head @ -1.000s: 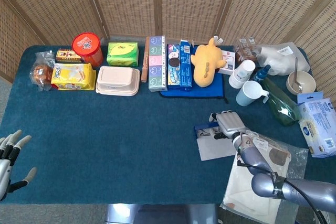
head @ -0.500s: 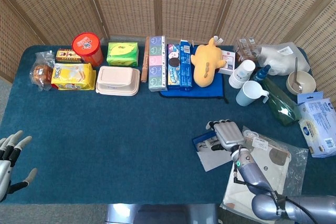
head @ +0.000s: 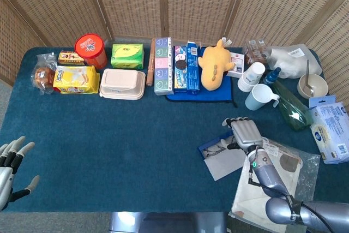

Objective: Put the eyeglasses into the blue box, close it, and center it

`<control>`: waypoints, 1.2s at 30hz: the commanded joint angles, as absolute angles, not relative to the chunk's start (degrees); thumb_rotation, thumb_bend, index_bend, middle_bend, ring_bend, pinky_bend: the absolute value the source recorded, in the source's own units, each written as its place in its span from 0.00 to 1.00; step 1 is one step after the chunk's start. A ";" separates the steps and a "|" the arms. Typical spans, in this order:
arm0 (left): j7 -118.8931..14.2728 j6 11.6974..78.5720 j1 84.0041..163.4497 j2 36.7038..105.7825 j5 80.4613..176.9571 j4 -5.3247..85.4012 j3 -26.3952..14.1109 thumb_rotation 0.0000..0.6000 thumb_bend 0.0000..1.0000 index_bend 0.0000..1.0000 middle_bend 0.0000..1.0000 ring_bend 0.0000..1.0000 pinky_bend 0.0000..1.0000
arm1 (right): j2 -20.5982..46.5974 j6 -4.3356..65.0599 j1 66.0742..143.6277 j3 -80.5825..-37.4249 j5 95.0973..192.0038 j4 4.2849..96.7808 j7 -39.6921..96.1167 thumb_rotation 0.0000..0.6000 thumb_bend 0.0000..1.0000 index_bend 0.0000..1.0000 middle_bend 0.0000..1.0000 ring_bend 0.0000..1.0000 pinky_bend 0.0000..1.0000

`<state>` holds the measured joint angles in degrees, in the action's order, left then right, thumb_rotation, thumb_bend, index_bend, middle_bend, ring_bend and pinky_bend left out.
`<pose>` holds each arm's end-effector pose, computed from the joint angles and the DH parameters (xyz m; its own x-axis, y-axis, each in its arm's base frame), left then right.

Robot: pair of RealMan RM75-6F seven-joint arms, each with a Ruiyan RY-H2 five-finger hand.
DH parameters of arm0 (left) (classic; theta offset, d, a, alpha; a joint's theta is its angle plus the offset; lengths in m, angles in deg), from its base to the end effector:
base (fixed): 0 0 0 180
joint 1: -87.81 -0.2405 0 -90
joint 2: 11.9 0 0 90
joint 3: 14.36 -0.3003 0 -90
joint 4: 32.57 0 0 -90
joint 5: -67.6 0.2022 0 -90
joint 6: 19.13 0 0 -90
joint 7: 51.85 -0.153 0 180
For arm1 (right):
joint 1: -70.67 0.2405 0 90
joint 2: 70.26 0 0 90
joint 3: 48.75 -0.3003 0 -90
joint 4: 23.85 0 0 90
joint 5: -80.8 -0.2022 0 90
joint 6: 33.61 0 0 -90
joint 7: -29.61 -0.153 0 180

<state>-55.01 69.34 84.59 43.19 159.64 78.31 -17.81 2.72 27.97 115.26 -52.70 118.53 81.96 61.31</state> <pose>-0.3035 0.1242 0.2036 0.2894 0.0984 0.9521 0.9552 0.0351 -0.2940 -0.2112 -0.3520 0.0618 0.4511 -0.4149 0.7901 -0.8883 -0.1233 0.4424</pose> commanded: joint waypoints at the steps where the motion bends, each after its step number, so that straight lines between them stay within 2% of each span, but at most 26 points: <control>1: -55.20 69.18 84.71 43.05 159.64 78.53 -17.82 1.00 0.28 0.11 0.03 0.00 0.00 | 1.70 26.36 114.70 -52.16 117.91 81.04 60.42 0.56 0.37 0.28 0.34 0.27 0.26; 14: -56.07 68.62 85.21 42.97 159.64 79.30 -17.83 1.00 0.28 0.11 0.03 0.00 0.00 | -3.65 23.46 113.56 -49.87 116.66 83.48 60.46 0.54 0.38 0.29 0.34 0.28 0.26; 24: -56.18 68.84 85.24 42.89 159.84 79.39 -17.86 1.00 0.28 0.11 0.03 0.00 0.00 | -3.23 22.18 113.57 -48.99 117.15 83.81 60.40 0.53 0.38 0.29 0.35 0.28 0.26; 36: -55.24 69.58 84.81 43.02 159.99 78.63 -18.09 1.00 0.28 0.11 0.03 0.00 0.00 | -1.79 25.99 115.54 -47.76 118.92 92.43 66.83 0.49 0.37 0.29 0.34 0.28 0.26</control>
<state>-55.28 69.54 84.83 43.01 159.98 78.66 -18.09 -2.25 25.34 115.18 -48.01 118.90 91.56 65.96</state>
